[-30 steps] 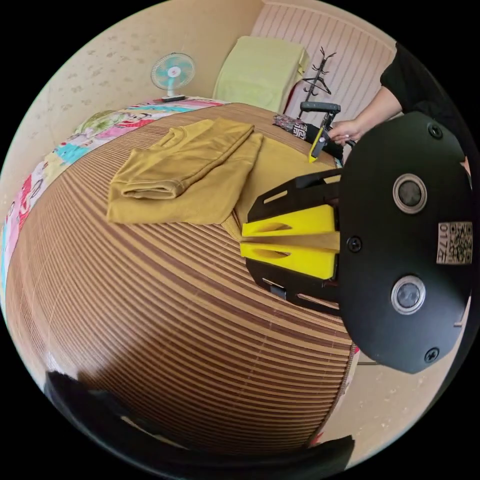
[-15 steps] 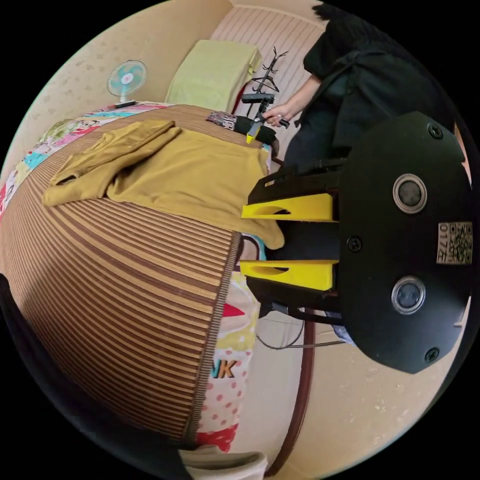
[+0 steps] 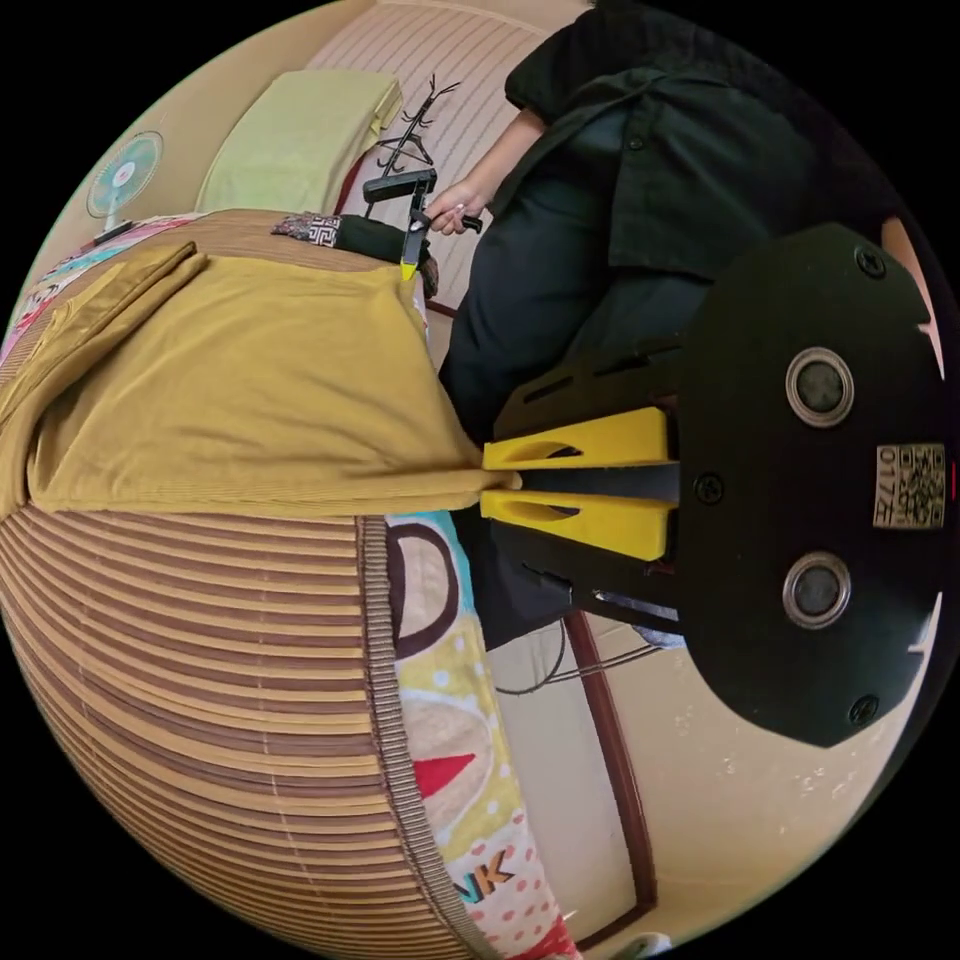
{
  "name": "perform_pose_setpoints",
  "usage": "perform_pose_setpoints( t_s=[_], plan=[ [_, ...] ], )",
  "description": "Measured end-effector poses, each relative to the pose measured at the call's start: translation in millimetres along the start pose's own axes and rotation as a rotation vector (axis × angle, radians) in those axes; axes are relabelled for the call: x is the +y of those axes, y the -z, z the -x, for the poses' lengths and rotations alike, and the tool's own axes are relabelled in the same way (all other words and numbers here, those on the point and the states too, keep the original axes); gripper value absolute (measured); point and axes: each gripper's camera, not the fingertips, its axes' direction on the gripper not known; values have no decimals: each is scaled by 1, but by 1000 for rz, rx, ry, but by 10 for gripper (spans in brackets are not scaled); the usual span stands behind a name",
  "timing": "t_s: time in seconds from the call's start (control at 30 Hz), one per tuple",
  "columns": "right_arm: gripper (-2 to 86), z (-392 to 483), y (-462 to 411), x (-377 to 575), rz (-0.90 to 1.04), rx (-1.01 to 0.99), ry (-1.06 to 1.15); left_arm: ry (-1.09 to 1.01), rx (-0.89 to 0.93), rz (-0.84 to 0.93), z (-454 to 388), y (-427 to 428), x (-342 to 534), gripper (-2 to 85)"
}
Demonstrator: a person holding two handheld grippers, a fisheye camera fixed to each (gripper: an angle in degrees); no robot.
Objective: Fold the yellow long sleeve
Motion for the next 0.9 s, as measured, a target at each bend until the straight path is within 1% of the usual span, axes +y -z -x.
perform_pose_setpoints(
  t_s=[0.03, 0.07, 0.1, 0.13, 0.17, 0.2, 0.23, 0.27, 0.3, 0.33, 0.4, 0.5, 0.57, 0.63, 0.67, 0.7, 0.73, 0.77, 0.8, 0.87, 0.9],
  plan=[
    [34, -5, 8, 8, -12, -49, 10, -25, 63, 6, 1, 9, 9, 39],
    [33, -14, 25, 26, -53, -188, 37, -33, 107, -4, 2, 16, 14, 39],
    [31, -22, 44, 48, -116, -352, 77, -45, 244, -55, 6, 33, 29, 39],
    [31, -25, 53, 59, -150, -428, 99, -51, 420, -141, 11, 53, 46, 38],
    [30, -29, 69, 82, -216, -553, 129, -53, 497, -195, 13, 62, 55, 38],
    [29, -32, 82, 105, -281, -657, 162, -51, 635, -311, 16, 80, 76, 38],
    [29, -32, 88, 115, -313, -708, 179, -59, 756, -410, 18, 94, 96, 38],
    [28, -33, 96, 134, -365, -803, 216, -65, 811, -451, 17, 99, 105, 38],
    [27, -31, 101, 148, -406, -886, 258, -79, 902, -516, 16, 106, 120, 38],
    [26, -30, 103, 153, -427, -924, 281, -88, 975, -574, 12, 111, 131, 38],
    [24, -23, 108, 154, -487, -1021, 350, -88, 1055, -661, 6, 117, 139, 40],
    [24, -23, 111, 112, -540, -1041, 363, -60, 1099, -775, 2, 131, 119, 39],
    [26, -28, 113, 69, -558, -1013, 334, -26, 1111, -790, 6, 139, 84, 39],
    [28, -38, 114, 21, -585, -993, 278, 1, 1085, -789, 13, 154, 21, 40],
    [30, -49, 114, -10, -625, -982, 178, 8, 1068, -789, 14, 158, 4, 41],
    [33, -59, 113, -32, -682, -978, 54, 47, 1036, -780, 20, 166, -31, 43],
    [35, -63, 113, -41, -708, -976, -5, 96, 1006, -780, 25, 172, -62, 53],
    [40, -66, 112, -54, -752, -969, -117, 104, 994, -789, 27, 176, -77, 58],
    [47, -64, 111, -60, -797, -953, -211, 98, 986, -836, 32, 187, -102, 61],
    [58, -52, 114, -66, -832, -911, -265, 129, 960, -888, 36, 201, -125, 75],
    [58, -42, 117, -68, -842, -896, -224, 136, 920, -907, 35, 210, -134, 84]
  ],
)
